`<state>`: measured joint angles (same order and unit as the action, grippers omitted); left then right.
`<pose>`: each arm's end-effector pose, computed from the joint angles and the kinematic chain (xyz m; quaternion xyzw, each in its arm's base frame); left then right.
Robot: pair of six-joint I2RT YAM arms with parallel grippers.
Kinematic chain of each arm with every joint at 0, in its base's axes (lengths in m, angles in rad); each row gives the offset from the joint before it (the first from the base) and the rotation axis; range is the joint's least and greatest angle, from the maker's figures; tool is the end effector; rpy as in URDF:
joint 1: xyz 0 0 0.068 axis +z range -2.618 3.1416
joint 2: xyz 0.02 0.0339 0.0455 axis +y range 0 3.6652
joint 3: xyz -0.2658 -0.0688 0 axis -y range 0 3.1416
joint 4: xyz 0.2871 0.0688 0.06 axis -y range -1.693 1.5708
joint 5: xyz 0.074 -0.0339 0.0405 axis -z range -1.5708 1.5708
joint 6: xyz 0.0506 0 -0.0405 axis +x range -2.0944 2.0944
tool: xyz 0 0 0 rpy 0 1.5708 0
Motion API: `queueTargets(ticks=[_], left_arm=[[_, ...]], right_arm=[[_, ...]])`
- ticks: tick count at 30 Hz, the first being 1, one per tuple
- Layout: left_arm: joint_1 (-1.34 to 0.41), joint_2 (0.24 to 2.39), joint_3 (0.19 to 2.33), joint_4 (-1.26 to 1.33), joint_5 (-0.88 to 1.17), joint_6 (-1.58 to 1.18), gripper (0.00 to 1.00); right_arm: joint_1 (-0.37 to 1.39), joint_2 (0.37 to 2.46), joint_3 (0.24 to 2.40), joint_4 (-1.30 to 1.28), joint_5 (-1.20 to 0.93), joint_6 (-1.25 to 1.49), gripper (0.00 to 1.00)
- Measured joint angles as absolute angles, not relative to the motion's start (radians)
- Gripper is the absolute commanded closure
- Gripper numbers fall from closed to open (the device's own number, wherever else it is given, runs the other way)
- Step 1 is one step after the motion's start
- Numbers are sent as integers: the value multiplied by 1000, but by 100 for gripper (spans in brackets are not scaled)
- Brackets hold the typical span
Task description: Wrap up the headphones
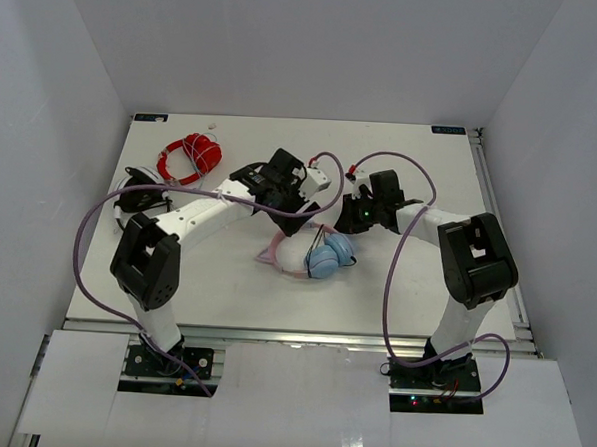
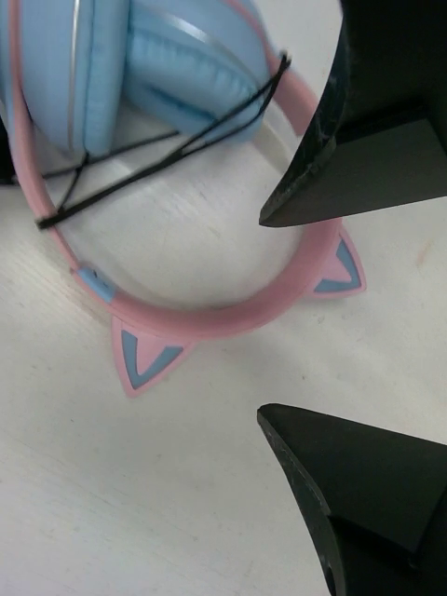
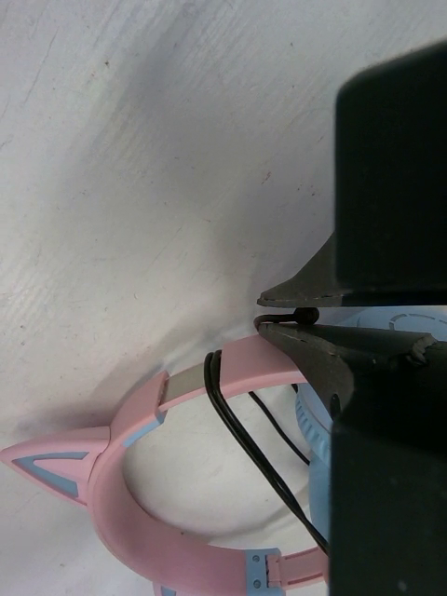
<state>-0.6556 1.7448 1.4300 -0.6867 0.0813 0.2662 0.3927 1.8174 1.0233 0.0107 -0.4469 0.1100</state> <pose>0.3341 -0.2621 0.2386 0.4367 0.8538 -0.0926 0.2677 0.3738 0.1785 0.1241 -0.2110 0.8796 0.2912 0.3114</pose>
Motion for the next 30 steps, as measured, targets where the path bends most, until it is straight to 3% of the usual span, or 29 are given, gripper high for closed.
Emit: queueTargets(ticks=[8,12,16,27,30], left_arm=[[-658,1643,1387,-557,441,160,12],[-678,1649,1347,-517,523,129,13],[-693,1650,1296,-500,547,107,13],[-699,1604,1271,-491,491,40,13],[-699,1546,1248,-476,414,-4,13]], right_arm=[[393,1822,1023,26,-452,124,86],[393,1825,1027,26,-450,126,69],[393,1865,1072,29,-444,129,54],[389,1961,1239,-6,-406,133,48],[382,1972,1338,-54,-369,134,40]])
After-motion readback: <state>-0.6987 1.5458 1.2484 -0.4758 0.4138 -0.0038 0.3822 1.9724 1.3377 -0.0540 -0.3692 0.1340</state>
